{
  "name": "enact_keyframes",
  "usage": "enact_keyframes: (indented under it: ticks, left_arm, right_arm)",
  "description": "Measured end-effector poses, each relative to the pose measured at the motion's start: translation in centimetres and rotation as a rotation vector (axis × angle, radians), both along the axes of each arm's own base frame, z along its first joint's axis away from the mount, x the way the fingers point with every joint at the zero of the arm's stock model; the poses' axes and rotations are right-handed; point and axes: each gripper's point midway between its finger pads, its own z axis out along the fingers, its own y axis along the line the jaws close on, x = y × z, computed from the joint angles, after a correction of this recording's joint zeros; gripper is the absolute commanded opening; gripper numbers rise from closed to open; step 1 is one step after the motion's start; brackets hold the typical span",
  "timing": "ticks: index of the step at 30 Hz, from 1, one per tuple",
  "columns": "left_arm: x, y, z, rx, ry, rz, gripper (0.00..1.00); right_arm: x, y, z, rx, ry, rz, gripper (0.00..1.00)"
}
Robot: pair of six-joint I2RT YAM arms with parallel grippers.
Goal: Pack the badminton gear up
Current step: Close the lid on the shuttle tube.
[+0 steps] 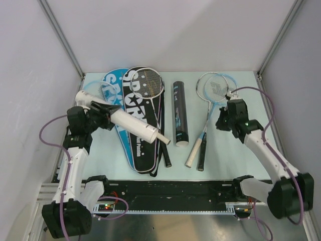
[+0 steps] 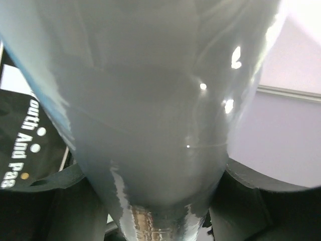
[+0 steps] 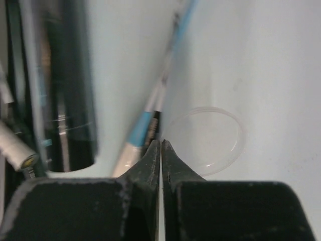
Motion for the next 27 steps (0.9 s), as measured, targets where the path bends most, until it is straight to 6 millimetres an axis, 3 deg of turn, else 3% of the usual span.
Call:
enact_keyframes:
  ticks: [5, 10, 19, 27]
  left_arm:
    - [-0.7, -0.1, 0.6, -0.107, 0.022, 0.053, 0.29]
    - [-0.9, 0.3, -1.4, -0.182, 0.107, 0.129, 0.29]
    - [-0.5, 0.9, -1.7, -0.238, 0.137, 0.228, 0.28]
    - [-0.5, 0.2, -1.8, -0.252, 0.152, 0.245, 0.28]
  right_arm:
    - [-1.3, 4.3, 6.1, 0.105, -0.249, 0.172, 0.00]
    - [-4.0, 9.3, 11.3, 0.286, -0.467, 0.365, 0.00]
    - [-9.4, 19.8, 15.1, 0.541, -0.606, 0.688, 0.00]
    - [-11.2, 26.3, 16.1, 0.624, -0.636, 0.805, 0.00]
